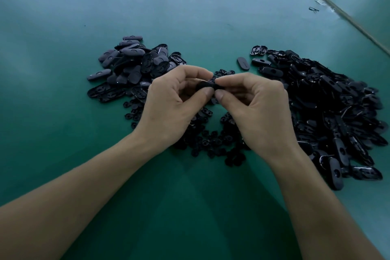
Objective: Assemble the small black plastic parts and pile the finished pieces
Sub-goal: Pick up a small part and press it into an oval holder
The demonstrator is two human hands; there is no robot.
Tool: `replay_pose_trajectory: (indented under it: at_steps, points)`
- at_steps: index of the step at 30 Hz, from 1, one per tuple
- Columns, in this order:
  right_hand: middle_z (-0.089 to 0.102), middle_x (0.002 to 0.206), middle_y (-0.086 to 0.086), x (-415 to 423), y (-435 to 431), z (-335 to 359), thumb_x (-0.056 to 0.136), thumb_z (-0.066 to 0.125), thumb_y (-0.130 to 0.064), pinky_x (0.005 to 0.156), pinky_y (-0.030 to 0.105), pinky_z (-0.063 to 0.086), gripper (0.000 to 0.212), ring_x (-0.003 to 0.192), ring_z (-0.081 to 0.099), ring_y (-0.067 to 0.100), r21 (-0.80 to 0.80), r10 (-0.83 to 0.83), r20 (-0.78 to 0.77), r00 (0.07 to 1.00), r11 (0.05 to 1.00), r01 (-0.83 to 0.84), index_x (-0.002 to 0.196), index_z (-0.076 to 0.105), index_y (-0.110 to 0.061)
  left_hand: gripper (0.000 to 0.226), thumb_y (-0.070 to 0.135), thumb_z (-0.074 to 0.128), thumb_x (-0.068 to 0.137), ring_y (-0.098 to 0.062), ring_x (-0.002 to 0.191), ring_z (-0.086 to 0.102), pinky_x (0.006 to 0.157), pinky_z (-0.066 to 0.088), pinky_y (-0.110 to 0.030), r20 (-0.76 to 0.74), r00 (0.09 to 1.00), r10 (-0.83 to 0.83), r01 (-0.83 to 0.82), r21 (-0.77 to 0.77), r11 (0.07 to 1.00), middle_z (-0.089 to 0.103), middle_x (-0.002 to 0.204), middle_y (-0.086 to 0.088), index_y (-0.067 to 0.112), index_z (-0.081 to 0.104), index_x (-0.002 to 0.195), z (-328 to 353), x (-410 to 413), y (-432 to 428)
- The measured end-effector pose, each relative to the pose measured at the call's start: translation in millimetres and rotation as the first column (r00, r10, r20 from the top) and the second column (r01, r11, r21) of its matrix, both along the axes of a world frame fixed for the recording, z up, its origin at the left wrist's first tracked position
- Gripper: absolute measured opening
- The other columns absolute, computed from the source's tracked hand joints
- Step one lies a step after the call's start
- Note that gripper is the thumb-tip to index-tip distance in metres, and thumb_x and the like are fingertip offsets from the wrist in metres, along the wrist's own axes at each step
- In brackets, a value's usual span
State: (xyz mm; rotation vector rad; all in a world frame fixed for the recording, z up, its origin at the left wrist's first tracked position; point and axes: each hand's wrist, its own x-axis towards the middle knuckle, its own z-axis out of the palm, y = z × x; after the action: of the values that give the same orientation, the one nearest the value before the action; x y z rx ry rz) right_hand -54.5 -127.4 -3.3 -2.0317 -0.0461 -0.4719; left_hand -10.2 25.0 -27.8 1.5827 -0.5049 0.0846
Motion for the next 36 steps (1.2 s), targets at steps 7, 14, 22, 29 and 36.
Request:
replay_pose_trajectory:
  at_steps: [7,14,22,29,36]
  points:
    - [0.074,0.079,-0.014,1.4,-2.7,-2.6,0.085,0.079,-0.014,0.071,0.015,0.053,0.019,0.076,0.070,0.002,0.060,0.015,-0.051,0.999,0.998,-0.011,0.086,0.070,-0.031,0.026,0.001,0.077,0.084,-0.003,0.079,0.069,0.073,0.054,-0.016,-0.033,0.999,0.006,-0.007,-0.032,0.999,0.075,0.083,0.011,0.021,0.071,0.100,-0.5,2.4,0.5]
    - [0.072,0.074,-0.013,1.5,-0.5,-2.6,0.086,0.075,-0.016,0.067,0.018,0.054,0.010,0.070,0.067,0.001,0.044,-0.035,-0.114,0.993,0.998,0.040,0.084,0.070,-0.025,0.027,0.002,0.079,0.082,-0.004,0.075,0.069,0.072,0.056,-0.018,-0.023,0.999,0.033,-0.033,-0.012,0.999,0.075,0.079,0.011,0.021,0.073,0.100,-1.2,2.3,0.5]
    - [0.074,0.079,-0.013,-1.3,-2.0,-0.2,0.086,0.077,-0.016,0.069,0.019,0.053,0.011,0.072,0.068,0.002,0.081,-0.014,-0.112,0.994,0.996,0.023,0.084,0.071,-0.025,0.027,0.000,0.080,0.080,-0.008,0.071,0.070,0.072,0.058,-0.021,-0.027,0.998,0.055,-0.056,-0.033,0.998,0.075,0.076,0.008,0.020,0.074,0.096,2.9,-1.6,0.4]
    - [0.075,0.079,-0.009,2.3,-4.8,2.4,0.090,0.071,-0.015,0.075,0.028,0.057,0.011,0.075,0.070,0.004,0.065,-0.028,-0.177,0.984,0.997,0.040,0.092,0.075,-0.025,0.029,-0.002,0.076,0.083,-0.010,0.064,0.068,0.066,0.058,-0.024,-0.069,0.997,0.041,-0.047,-0.092,0.995,0.075,0.075,0.003,0.022,0.074,0.099,0.8,1.9,0.4]
    - [0.048,0.141,0.004,13.8,-38.9,8.2,0.098,0.055,-0.014,0.108,0.038,0.035,0.044,0.126,0.045,0.027,-0.560,-0.373,-0.224,0.901,0.805,0.194,0.139,0.056,-0.029,0.025,-0.005,0.059,0.097,-0.008,0.076,0.063,0.073,0.057,-0.024,-0.217,0.963,0.161,-0.222,-0.291,0.931,0.067,0.081,0.005,0.016,0.071,0.101,-0.6,11.8,3.1]
